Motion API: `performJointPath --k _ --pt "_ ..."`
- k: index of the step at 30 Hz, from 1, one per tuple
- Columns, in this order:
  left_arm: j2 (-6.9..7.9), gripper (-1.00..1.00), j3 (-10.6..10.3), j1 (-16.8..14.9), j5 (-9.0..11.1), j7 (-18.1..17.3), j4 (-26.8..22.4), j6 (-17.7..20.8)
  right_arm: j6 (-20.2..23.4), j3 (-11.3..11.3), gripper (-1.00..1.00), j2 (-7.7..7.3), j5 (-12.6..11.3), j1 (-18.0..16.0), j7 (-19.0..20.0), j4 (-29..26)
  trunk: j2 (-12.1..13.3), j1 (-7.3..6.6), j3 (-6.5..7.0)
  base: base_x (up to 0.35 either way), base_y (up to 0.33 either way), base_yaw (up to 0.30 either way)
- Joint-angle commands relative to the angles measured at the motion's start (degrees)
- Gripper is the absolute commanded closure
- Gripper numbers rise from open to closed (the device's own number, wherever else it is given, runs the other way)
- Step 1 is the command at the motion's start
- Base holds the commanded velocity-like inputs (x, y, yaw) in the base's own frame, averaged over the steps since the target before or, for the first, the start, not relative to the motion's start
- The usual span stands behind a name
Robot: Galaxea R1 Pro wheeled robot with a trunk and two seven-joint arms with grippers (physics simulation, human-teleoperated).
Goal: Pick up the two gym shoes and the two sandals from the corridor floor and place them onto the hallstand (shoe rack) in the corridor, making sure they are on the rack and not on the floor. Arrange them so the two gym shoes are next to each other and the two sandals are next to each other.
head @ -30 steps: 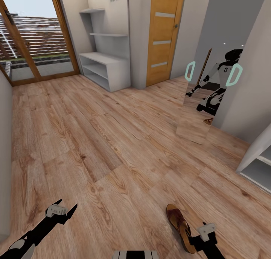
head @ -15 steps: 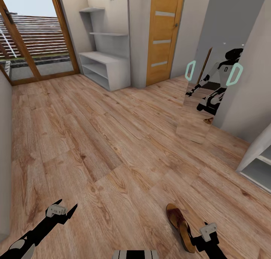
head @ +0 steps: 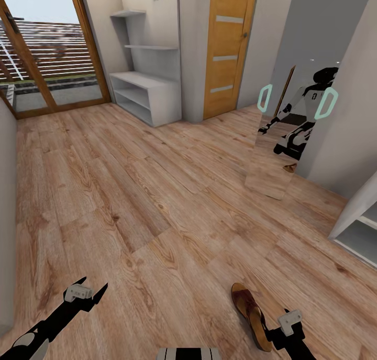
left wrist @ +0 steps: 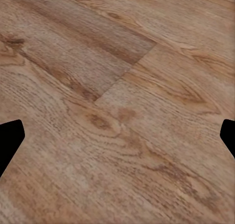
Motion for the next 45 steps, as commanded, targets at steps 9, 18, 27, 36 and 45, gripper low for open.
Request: performJointPath --k 9,18,27,36,45 --pt "0.0 -1.0 0.05 0.0 0.0 0.02 0.0 0.0 -0.02 0.04 -1.0 0.0 0.0 0.0 0.0 0.0 -0.04 0.08 -0.66 0.0 0.0 0.0" --pt "-0.15 -1.0 -0.16 0.0 -0.04 1.64 0.0 0.02 -0.03 0.13 -1.0 0.05 0.05 0.0 0.05 0.0 -0.16 0.31 -2.66 0.0 0.0 0.0" --pt "-0.93 -1.0 -0.48 0.0 -0.08 3.19 0.0 0.02 -0.03 0.17 -1.0 0.06 0.09 0.0 1.87 0.0 -0.28 0.54 -4.65 0.0 0.0 0.0" --pt "-1.12 -1.0 -0.51 0.0 -0.09 3.48 0.0 0.01 -0.09 -0.32 -1.0 0.08 -0.28 -0.04 2.79 0.0 -0.39 0.75 -6.42 0.0 0.0 0.0" --pt "-1.14 -1.0 -0.49 0.0 -0.11 3.51 0.0 -0.45 -0.08 -0.55 -1.0 0.19 -0.44 -0.1 2.87 0.0 -0.39 0.75 -6.42 0.0 0.0 0.0"
